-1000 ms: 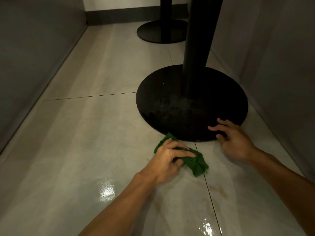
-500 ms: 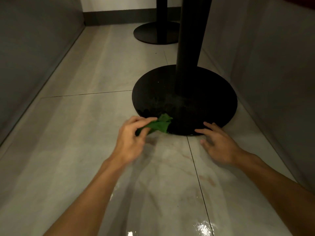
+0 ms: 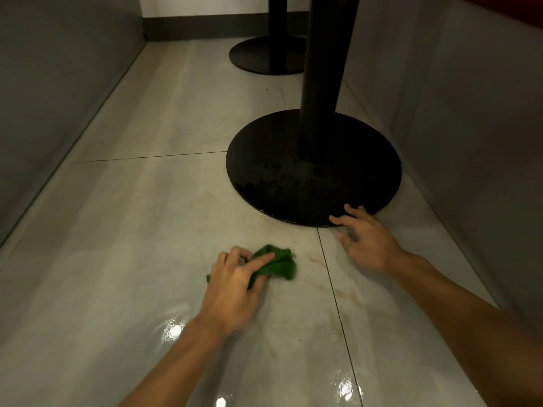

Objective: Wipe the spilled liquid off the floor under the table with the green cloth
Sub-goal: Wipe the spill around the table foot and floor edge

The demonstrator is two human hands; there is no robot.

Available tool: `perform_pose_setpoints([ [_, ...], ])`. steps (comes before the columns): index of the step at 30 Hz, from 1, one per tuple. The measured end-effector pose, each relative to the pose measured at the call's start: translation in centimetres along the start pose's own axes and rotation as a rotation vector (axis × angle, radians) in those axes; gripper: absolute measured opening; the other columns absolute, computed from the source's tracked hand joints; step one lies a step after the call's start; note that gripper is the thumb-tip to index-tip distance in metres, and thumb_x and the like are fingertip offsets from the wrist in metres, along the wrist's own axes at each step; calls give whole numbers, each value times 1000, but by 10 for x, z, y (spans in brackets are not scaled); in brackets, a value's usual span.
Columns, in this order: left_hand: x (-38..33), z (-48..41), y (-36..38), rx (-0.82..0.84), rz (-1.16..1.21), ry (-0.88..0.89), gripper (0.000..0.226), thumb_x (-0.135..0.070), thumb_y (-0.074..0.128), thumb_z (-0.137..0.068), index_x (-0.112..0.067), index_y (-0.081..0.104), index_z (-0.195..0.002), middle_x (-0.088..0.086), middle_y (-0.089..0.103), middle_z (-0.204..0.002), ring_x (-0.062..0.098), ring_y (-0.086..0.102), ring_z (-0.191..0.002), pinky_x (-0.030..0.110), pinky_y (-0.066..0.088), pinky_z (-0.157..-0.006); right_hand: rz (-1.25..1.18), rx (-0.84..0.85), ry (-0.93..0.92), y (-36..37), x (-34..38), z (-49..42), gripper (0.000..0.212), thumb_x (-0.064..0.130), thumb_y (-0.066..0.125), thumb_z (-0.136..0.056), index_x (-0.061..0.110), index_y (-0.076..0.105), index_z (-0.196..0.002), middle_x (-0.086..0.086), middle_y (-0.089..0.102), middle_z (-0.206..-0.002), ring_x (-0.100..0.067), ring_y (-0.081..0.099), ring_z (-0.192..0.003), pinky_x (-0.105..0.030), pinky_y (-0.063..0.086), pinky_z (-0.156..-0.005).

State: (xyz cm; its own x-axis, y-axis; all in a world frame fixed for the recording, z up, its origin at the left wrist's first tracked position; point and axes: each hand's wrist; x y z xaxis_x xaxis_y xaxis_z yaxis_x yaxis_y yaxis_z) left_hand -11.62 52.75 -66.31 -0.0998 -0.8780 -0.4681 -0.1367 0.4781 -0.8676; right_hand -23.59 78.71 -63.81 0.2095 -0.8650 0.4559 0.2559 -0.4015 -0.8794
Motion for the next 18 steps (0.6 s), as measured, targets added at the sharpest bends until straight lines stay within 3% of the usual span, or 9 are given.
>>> perform_pose_setpoints([
  [3,-29,51,10,-41,84,18,44,-32,59,-80,-38,59,-124,-10,40,-93,13,43,-83,29,47,-66,-8,5,2,0,1,1,45,27,48,-99,35,40,-142,2,17,-159,-20,4,-148,-33,11,-117],
  [8,-58,96,26,-28,156,101,44,-40,56,-79,-43,57,-123,-13,35,-91,4,36,-82,21,50,-64,-47,51,13,-4,6,9,45,30,46,-100,35,37,-144,3,12,-160,-18,0,-148,-33,9,-117],
  [13,-25,65,9,-239,165,-173,49,-9,72,-80,-32,63,-122,-9,44,-88,15,44,-81,22,41,-71,-5,-20,9,-10,-6,33,38,28,50,-97,28,52,-135,-1,25,-153,-19,23,-142,-27,20,-113],
  [18,-31,78,3,-306,159,-353,43,-10,74,-76,-25,68,-116,-4,43,-79,22,49,-71,27,40,-65,40,-11,15,2,-29,61,39,21,51,-96,32,53,-133,-3,30,-150,-20,27,-138,-28,22,-113],
])
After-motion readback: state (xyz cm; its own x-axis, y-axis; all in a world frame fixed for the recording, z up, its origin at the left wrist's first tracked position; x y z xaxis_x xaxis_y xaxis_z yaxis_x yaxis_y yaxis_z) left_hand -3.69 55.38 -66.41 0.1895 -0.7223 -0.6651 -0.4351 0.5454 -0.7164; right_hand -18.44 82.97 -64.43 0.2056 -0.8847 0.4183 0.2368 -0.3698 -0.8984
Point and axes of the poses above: each hand's wrist, its own z-axis away from the middle knuckle, its own y-axis out of the palm, x = y × z
